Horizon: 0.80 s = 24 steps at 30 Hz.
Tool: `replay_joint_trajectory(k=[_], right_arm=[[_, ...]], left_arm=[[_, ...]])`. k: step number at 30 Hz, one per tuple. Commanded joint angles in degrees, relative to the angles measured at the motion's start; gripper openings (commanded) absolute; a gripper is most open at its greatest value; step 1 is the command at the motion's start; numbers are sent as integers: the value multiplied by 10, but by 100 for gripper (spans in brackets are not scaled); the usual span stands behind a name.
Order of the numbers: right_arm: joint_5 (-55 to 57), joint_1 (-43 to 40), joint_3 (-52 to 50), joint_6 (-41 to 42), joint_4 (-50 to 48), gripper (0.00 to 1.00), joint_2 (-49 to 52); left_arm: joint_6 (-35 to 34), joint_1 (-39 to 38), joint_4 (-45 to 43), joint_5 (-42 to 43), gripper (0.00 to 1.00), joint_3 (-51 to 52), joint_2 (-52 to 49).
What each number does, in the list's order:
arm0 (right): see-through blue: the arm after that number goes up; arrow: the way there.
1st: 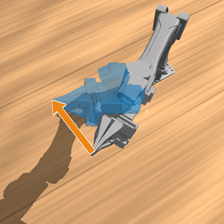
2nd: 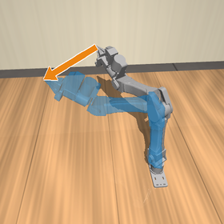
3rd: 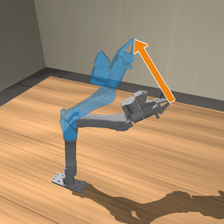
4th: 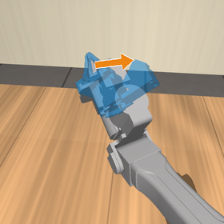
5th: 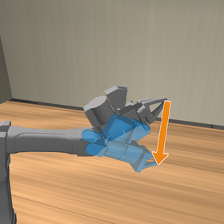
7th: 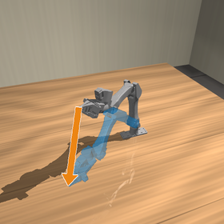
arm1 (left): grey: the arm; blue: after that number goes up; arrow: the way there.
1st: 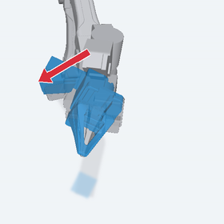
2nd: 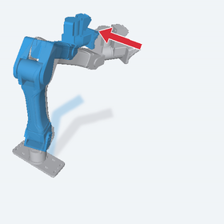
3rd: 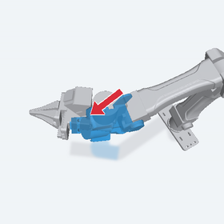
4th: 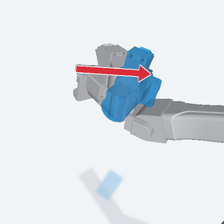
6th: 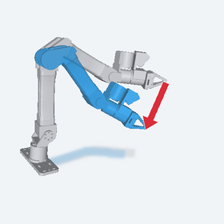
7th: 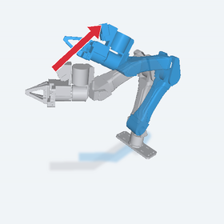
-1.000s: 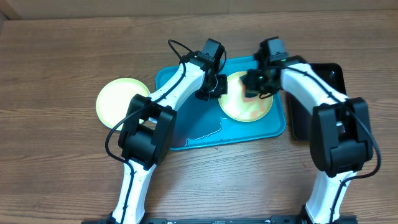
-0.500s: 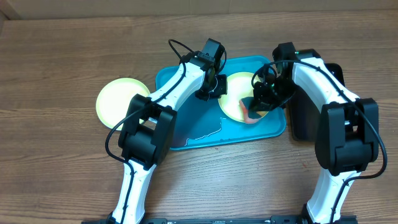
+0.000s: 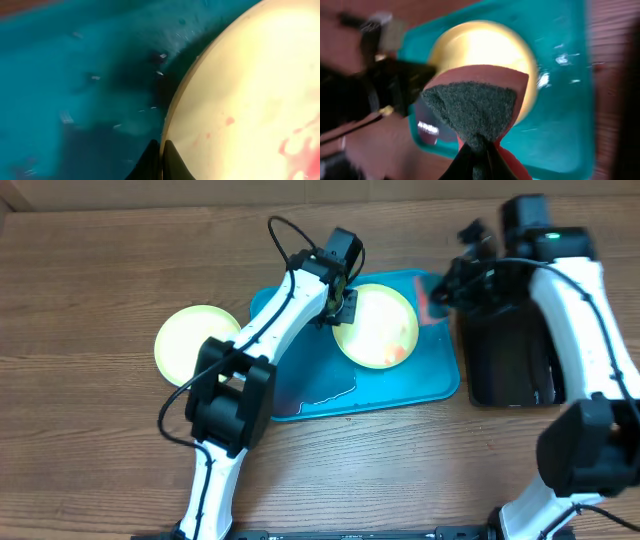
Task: Clean dirty plates on tray and stack at the side
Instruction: 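Return the sponge to the black tray with the right gripper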
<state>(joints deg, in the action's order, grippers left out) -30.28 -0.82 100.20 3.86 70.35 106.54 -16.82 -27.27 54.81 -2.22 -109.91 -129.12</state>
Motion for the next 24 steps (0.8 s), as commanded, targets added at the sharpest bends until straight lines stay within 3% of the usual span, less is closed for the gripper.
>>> replay_joint_trajectory(k=[1, 6, 13, 20, 24], right_arm=[[53, -38, 8, 26, 0, 8, -7], [87, -87, 7, 37, -4, 10, -7], [108, -126, 7, 39, -6, 13, -7], [114, -128, 6, 39, -6, 15, -7], [114, -128, 6, 39, -5, 16, -7]], left_arm=[[43, -1, 7, -98, 4, -23, 63], [58, -14, 8, -179, 4, -23, 107], [132, -44, 7, -288, 4, -23, 146], [127, -105, 5, -495, 4, -23, 144], [90, -138, 8, -591, 4, -23, 144]])
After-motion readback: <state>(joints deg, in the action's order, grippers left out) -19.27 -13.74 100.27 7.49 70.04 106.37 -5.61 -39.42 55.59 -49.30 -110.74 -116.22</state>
